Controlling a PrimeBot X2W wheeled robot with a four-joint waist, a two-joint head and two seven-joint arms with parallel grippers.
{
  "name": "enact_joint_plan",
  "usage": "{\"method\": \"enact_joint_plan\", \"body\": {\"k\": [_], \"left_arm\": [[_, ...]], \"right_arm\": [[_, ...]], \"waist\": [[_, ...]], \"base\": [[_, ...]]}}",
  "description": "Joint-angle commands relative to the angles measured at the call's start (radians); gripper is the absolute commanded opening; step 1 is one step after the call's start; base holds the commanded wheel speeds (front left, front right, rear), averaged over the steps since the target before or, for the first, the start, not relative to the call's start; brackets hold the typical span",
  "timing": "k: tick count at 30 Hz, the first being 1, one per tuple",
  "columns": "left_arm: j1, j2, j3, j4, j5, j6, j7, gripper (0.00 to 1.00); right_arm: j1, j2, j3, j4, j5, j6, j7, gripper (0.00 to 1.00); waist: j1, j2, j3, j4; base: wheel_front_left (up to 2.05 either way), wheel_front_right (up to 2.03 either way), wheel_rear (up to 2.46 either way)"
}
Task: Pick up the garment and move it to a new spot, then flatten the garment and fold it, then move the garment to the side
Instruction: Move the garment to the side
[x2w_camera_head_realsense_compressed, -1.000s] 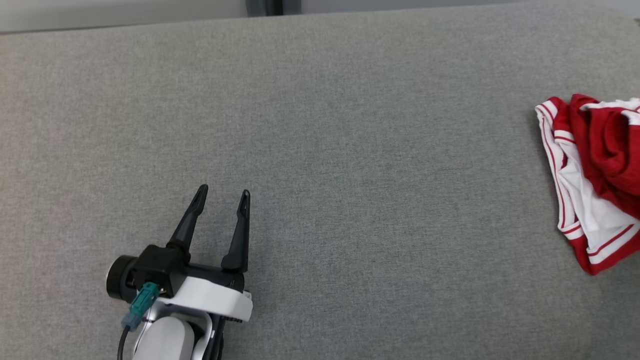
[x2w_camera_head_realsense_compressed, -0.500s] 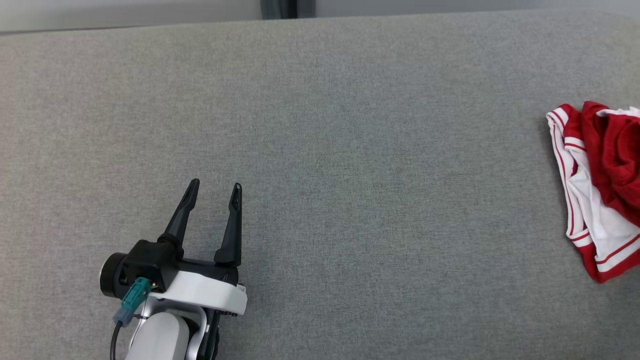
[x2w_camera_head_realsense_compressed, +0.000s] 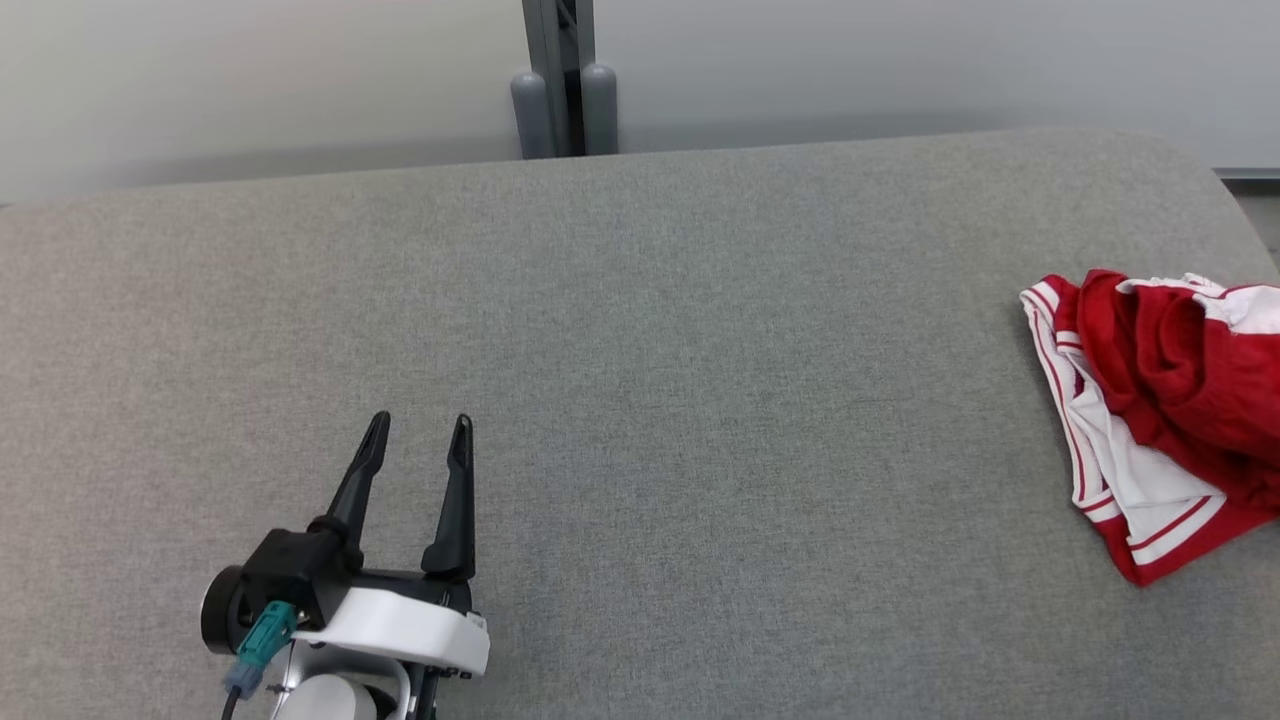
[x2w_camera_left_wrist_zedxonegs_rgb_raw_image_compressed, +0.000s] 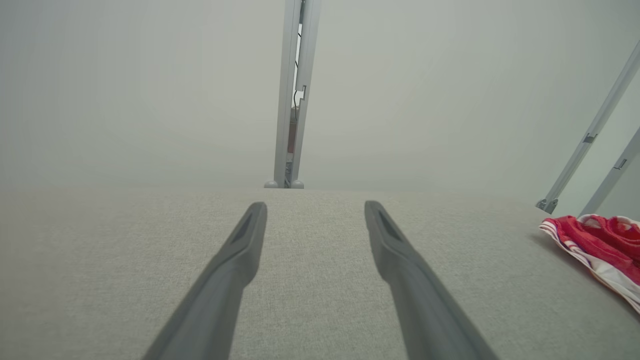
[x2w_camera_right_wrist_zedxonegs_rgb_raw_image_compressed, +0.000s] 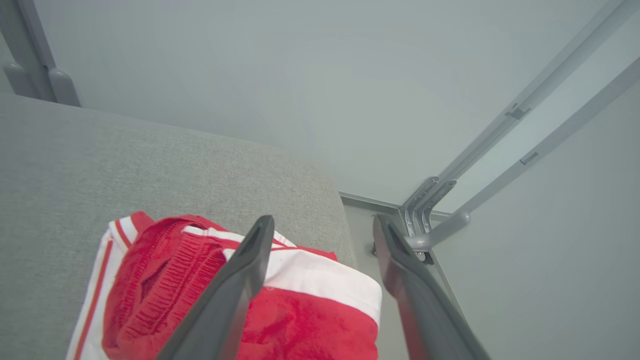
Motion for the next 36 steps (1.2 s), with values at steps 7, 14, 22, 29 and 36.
{"method": "enact_joint_plan", "body": {"k": [7, 14, 22, 29, 36], "left_arm": [[0.067, 0.004, 0.029, -0.026, 0.011, 0.018, -0.004, 1.00], [0.084, 0.004, 0.039, -0.053, 0.016, 0.025, -0.004, 1.00], [0.108, 0.003, 0.064, -0.051, 0.012, 0.020, -0.004, 1.00], [0.141, 0.003, 0.082, -0.045, 0.025, 0.026, -0.004, 1.00], [0.167, 0.004, 0.081, -0.031, 0.051, 0.060, -0.004, 1.00]], "right_arm": [[0.091, 0.085, -0.188, -0.360, 0.025, 0.000, -0.043, 1.00], [0.422, 0.254, -0.581, -0.767, -0.143, 0.000, -0.042, 1.00], [0.700, 0.439, -0.707, -0.994, -0.329, 0.000, -0.042, 1.00], [0.839, 0.511, -0.755, -1.059, -0.412, 0.000, -0.042, 1.00], [0.896, 0.531, -0.726, -1.060, -0.462, 0.000, -0.042, 1.00]], "waist": [[0.0000, -0.0001, -0.132, -0.014], [0.0000, -0.0001, -0.177, 0.008], [0.0000, -0.0001, -0.219, 0.023], [0.0000, -0.0001, -0.237, 0.024], [0.0000, -0.0001, -0.250, 0.021]], "base": [[0.00, 0.00, 0.00], [0.00, 0.00, 0.00], [0.00, 0.00, 0.00], [0.00, 0.00, 0.00], [0.00, 0.00, 0.00]]}}
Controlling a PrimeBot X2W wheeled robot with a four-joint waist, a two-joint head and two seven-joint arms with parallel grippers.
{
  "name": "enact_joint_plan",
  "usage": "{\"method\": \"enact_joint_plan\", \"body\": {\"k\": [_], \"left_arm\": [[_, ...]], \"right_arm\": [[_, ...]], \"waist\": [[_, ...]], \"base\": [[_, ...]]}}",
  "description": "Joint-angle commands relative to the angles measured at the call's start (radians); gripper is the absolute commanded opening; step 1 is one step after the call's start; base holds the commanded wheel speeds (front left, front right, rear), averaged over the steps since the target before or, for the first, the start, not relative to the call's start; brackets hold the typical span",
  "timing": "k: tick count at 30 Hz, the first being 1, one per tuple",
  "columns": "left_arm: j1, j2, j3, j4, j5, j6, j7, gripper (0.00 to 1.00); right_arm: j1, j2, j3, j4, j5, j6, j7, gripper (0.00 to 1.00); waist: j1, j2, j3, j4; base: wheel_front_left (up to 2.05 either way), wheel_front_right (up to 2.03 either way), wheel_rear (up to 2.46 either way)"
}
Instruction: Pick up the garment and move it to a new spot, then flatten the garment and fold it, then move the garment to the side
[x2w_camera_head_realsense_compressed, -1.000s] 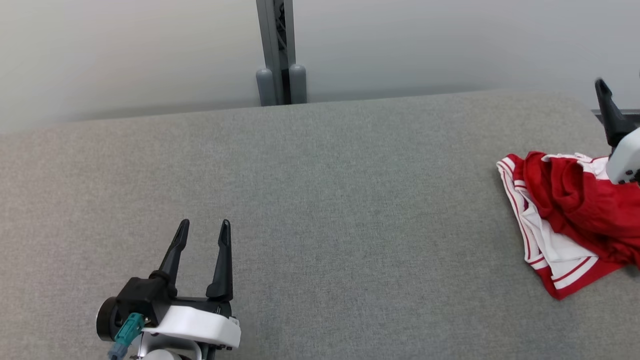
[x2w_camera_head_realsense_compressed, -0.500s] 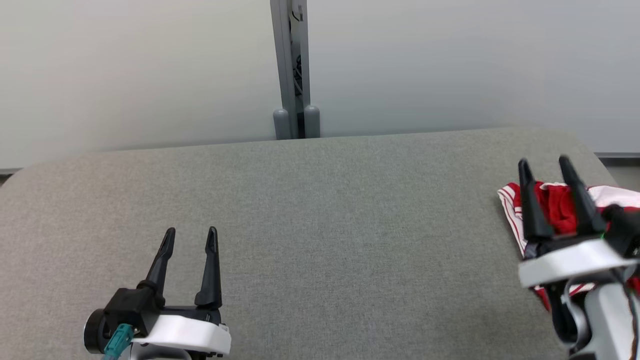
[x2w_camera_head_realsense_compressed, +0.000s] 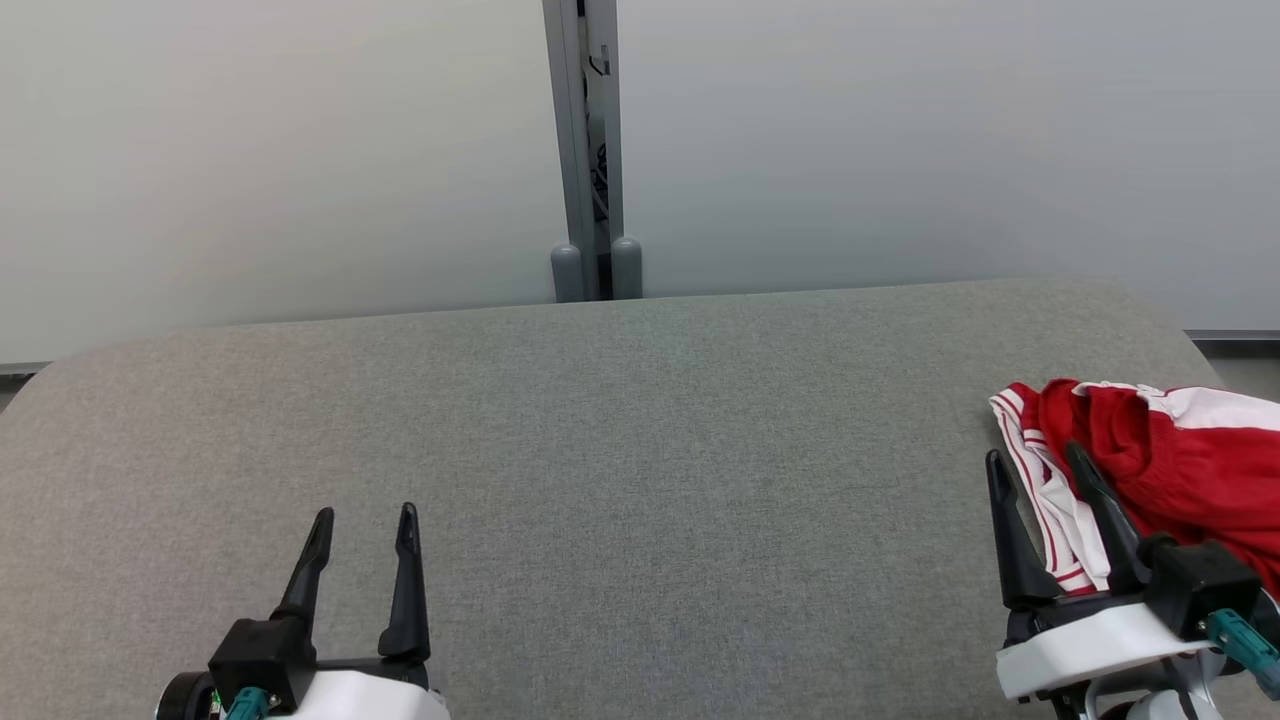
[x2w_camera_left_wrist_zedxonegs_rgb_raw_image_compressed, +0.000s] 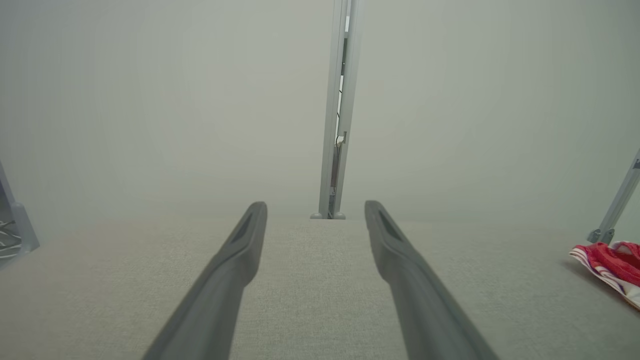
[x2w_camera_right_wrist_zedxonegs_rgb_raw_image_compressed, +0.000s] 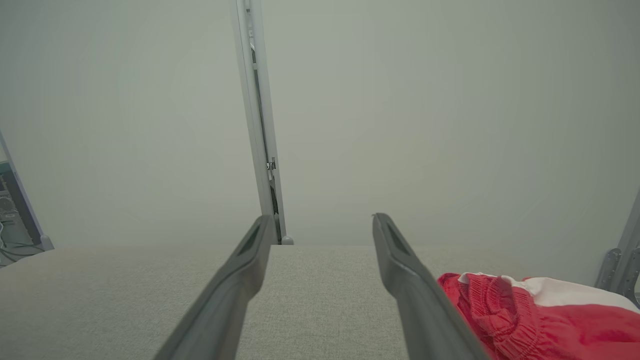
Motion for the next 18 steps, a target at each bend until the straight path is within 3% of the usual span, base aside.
{"method": "enact_joint_plan", "body": {"k": [1, 18], "left_arm": [[0.010, 0.004, 0.002, 0.002, -0.004, 0.008, -0.004, 1.00], [0.013, 0.004, 0.009, 0.031, -0.053, 0.017, -0.004, 1.00]], "right_arm": [[0.006, 0.002, 0.002, -0.001, -0.004, 0.000, -0.001, 1.00], [0.005, 0.011, 0.021, 0.019, -0.018, 0.000, -0.001, 1.00]], "waist": [[0.0000, 0.0000, -0.001, 0.000], [0.0000, 0.0000, -0.006, 0.012]], "base": [[0.00, 0.00, 0.00], [0.00, 0.00, 0.00]]}}
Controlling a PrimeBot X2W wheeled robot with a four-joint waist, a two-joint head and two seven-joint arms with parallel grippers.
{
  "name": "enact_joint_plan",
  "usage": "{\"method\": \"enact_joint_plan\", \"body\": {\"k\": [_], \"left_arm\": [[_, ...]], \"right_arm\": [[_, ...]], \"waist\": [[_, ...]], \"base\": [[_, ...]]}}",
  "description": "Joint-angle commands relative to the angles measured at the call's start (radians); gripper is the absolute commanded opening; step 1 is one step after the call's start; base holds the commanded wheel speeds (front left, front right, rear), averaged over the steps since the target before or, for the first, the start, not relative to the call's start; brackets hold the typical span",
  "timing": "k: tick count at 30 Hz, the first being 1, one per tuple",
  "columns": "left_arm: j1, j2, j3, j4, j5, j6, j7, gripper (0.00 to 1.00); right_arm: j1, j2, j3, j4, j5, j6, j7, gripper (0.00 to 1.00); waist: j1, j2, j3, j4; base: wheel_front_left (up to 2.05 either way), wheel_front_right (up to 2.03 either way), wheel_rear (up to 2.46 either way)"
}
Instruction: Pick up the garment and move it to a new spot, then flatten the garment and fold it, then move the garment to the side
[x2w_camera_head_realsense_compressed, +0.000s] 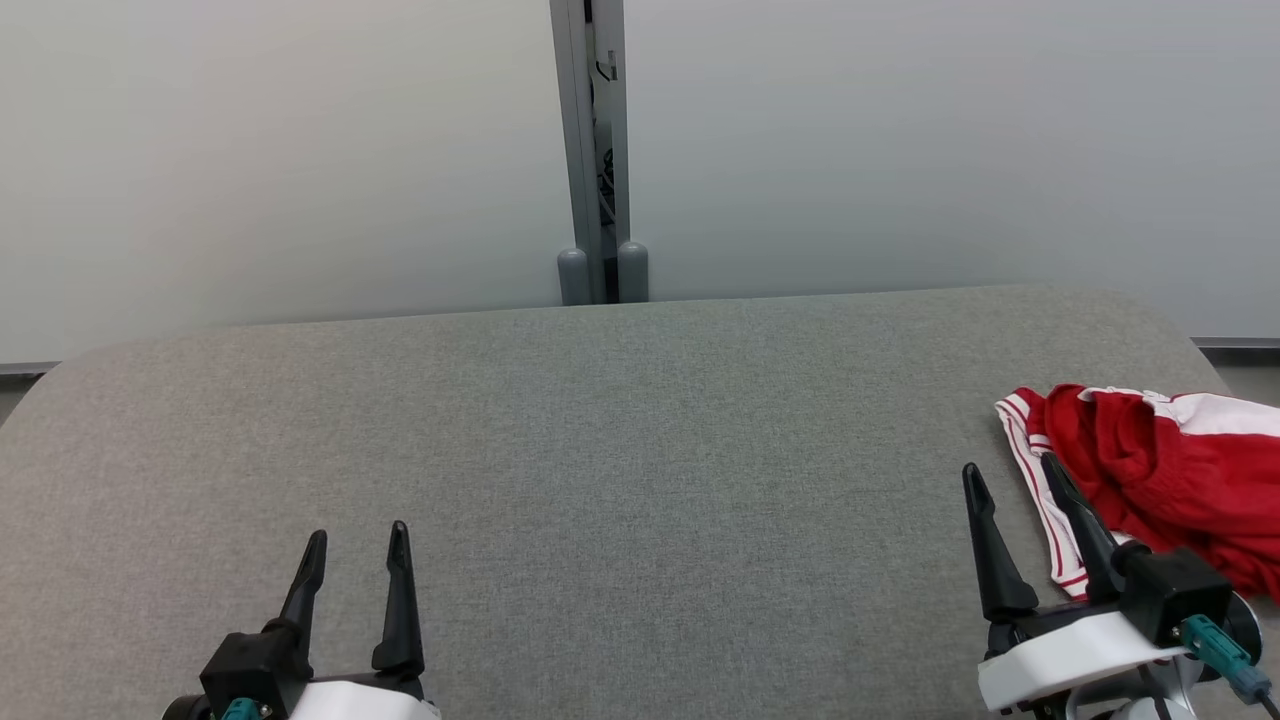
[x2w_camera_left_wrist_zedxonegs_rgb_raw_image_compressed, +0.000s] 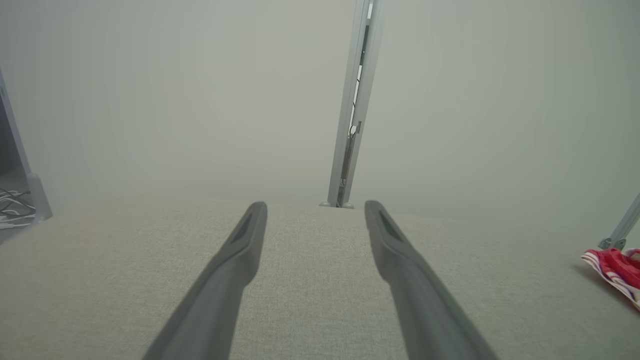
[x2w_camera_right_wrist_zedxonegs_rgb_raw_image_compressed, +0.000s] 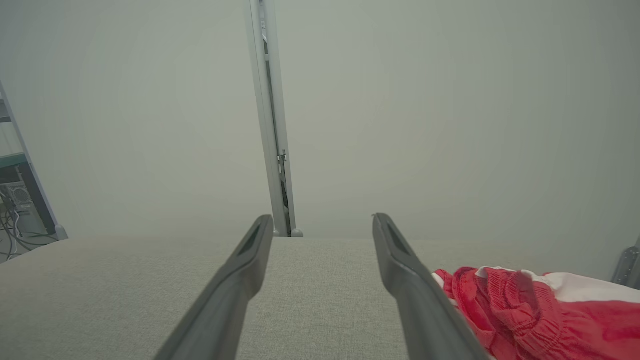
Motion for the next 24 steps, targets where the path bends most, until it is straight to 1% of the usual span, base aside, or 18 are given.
{"method": "enact_joint_plan", "body": {"k": [1, 10, 12, 14, 17, 19, 20, 21, 24], "left_arm": [[-0.002, 0.004, 0.002, 0.002, 0.001, 0.006, -0.004, 1.00], [0.005, 0.004, 0.002, 0.003, -0.007, 0.003, -0.004, 1.00], [0.009, 0.004, 0.001, 0.015, 0.021, 0.018, -0.004, 1.00], [0.011, 0.004, -0.001, 0.025, -0.001, 0.018, -0.004, 1.00], [0.013, 0.004, 0.008, 0.034, -0.031, 0.004, -0.004, 1.00], [0.016, 0.004, 0.013, 0.039, -0.056, -0.017, -0.004, 1.00], [0.019, 0.004, 0.013, 0.045, -0.080, -0.034, -0.004, 1.00], [0.020, 0.004, 0.008, 0.048, -0.095, -0.061, -0.004, 1.00], [0.012, 0.004, 0.025, 0.059, -0.103, -0.080, -0.004, 1.00]], "right_arm": [[-0.001, -0.002, 0.000, 0.001, -0.006, 0.000, -0.001, 1.00], [0.000, -0.002, 0.016, 0.003, -0.003, 0.000, -0.001, 1.00], [-0.001, -0.002, 0.017, 0.002, -0.004, 0.000, -0.001, 1.00], [-0.002, -0.002, 0.018, 0.003, -0.006, 0.000, -0.001, 1.00], [-0.003, -0.002, 0.019, 0.006, -0.009, 0.000, -0.001, 1.00], [-0.004, -0.002, 0.021, 0.006, -0.009, 0.000, -0.001, 1.00], [-0.004, -0.002, 0.021, 0.007, -0.009, 0.000, -0.001, 1.00], [-0.004, -0.002, 0.022, 0.008, -0.009, 0.000, -0.001, 1.00], [-0.005, -0.002, 0.025, 0.012, -0.011, 0.000, -0.001, 1.00]], "waist": [[0.0000, 0.0000, 0.001, 0.002], [0.0000, 0.0000, 0.006, 0.010], [0.0000, 0.0000, 0.007, 0.012], [0.0000, 0.0000, 0.007, 0.013], [0.0000, 0.0000, 0.007, 0.014], [0.0000, 0.0000, 0.007, 0.015], [0.0000, 0.0000, 0.007, 0.015], [0.0000, 0.0000, 0.007, 0.016], [0.0000, 0.0000, 0.007, 0.018]], "base": [[0.00, 0.00, 0.00], [0.00, 0.00, 0.00], [0.00, 0.00, 0.00], [0.00, 0.00, 0.00], [0.00, 0.00, 0.00], [0.00, 0.00, 0.00], [0.00, 0.00, 0.00], [0.00, 0.00, 0.00], [0.00, 0.00, 0.00]]}}
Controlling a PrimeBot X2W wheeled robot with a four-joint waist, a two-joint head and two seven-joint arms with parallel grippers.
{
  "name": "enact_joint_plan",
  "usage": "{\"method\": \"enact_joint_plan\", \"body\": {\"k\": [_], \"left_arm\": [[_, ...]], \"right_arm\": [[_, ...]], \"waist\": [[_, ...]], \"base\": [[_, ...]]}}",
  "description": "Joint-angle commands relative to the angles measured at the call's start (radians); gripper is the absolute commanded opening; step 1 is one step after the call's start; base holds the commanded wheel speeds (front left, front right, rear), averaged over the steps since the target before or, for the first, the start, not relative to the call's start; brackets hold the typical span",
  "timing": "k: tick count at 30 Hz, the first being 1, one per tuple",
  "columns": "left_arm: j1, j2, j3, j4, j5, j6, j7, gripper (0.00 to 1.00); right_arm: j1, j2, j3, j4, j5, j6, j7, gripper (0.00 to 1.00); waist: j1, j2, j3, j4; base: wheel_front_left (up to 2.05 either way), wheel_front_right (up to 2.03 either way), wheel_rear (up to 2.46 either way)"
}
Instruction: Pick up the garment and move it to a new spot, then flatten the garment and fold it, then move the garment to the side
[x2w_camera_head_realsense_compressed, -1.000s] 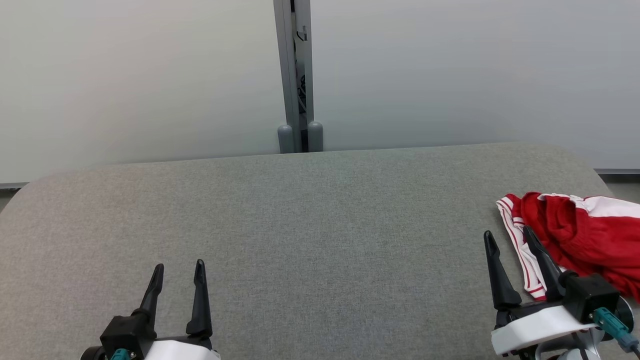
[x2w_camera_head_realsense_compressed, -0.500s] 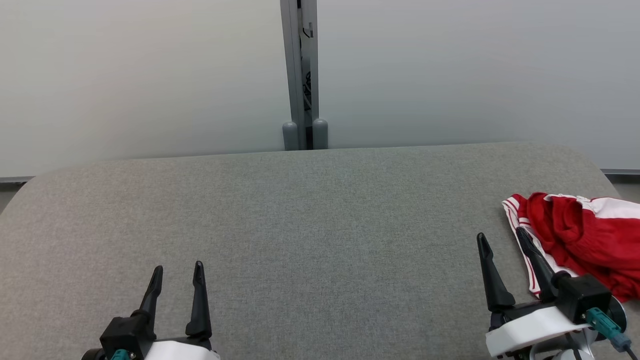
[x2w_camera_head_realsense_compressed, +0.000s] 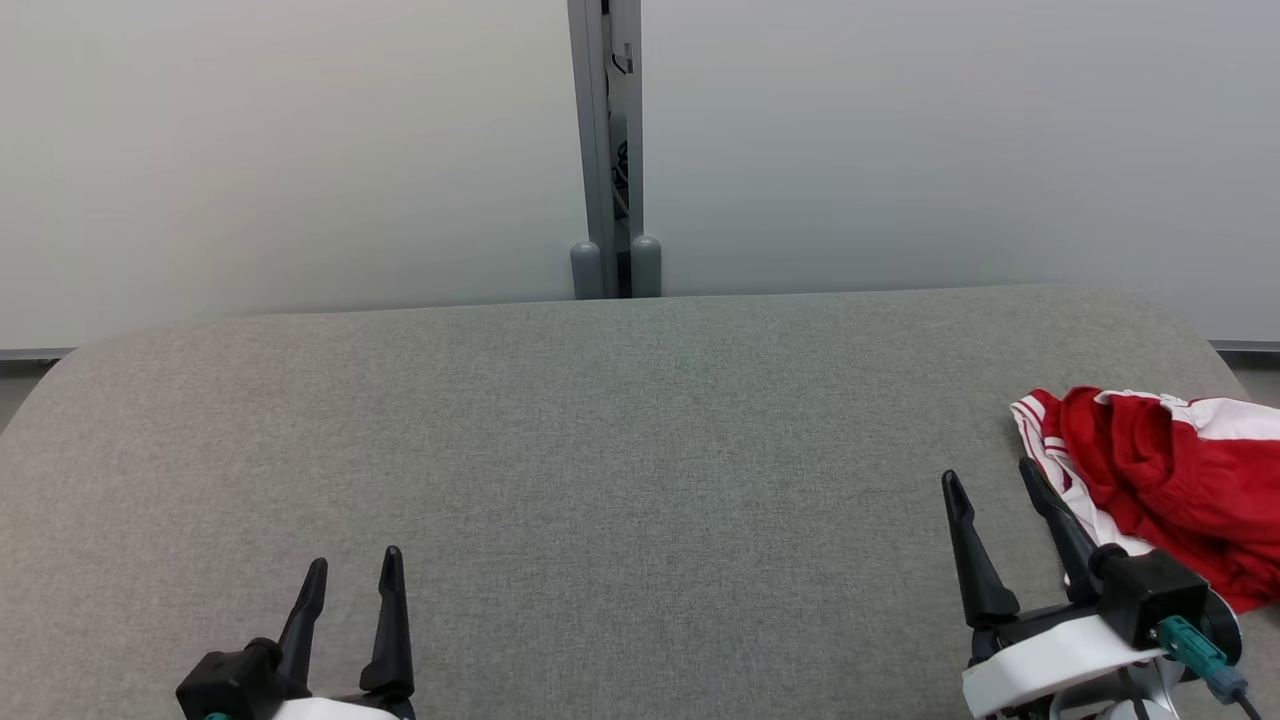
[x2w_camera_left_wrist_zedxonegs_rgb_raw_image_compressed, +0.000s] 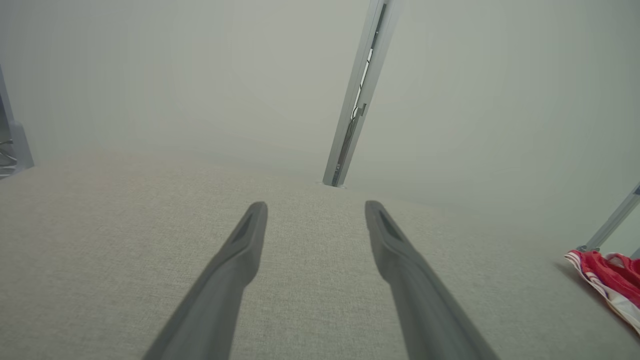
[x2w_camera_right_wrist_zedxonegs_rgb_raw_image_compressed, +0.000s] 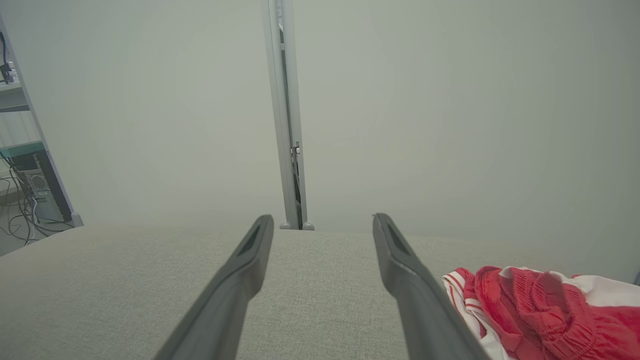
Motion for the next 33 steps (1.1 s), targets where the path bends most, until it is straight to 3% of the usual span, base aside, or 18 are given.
{"method": "enact_joint_plan", "body": {"k": [1, 12, 13, 17, 33], "left_arm": [[0.001, 0.004, 0.010, 0.004, -0.005, -0.007, -0.004, 1.00], [0.007, 0.004, 0.042, 0.016, -0.052, -0.024, -0.004, 1.00], [0.000, 0.001, 0.041, 0.014, -0.052, -0.023, 0.000, 0.00], [0.025, -0.005, 0.039, 0.048, -0.054, -0.023, 0.006, 0.00], [-0.008, -0.003, 0.056, 0.027, -0.306, -0.051, 0.068, 0.00]], "right_arm": [[-0.002, -0.003, 0.003, 0.002, -0.009, 0.000, -0.001, 1.00], [-0.001, -0.004, 0.014, 0.008, -0.016, 0.000, -0.001, 1.00], [-0.001, 0.001, 0.015, 0.006, -0.013, 0.000, 0.000, 0.00], [0.027, 0.010, 0.016, 0.035, -0.010, 0.000, 0.001, 0.00], [0.027, 0.006, -0.047, 0.014, 0.303, 0.000, 0.095, 0.00]], "waist": [[0.0000, -0.0001, 0.000, 0.001], [0.0000, -0.0001, -0.010, 0.010], [0.0000, -0.0001, -0.010, 0.010], [0.0000, -0.0001, -0.010, 0.010], [0.0000, -0.0001, 0.002, 0.010]], "base": [[0.00, 0.00, 0.00], [0.00, 0.00, 0.00], [0.00, 0.00, 0.00], [0.00, 0.00, 0.00], [0.00, 0.00, 0.00]]}}
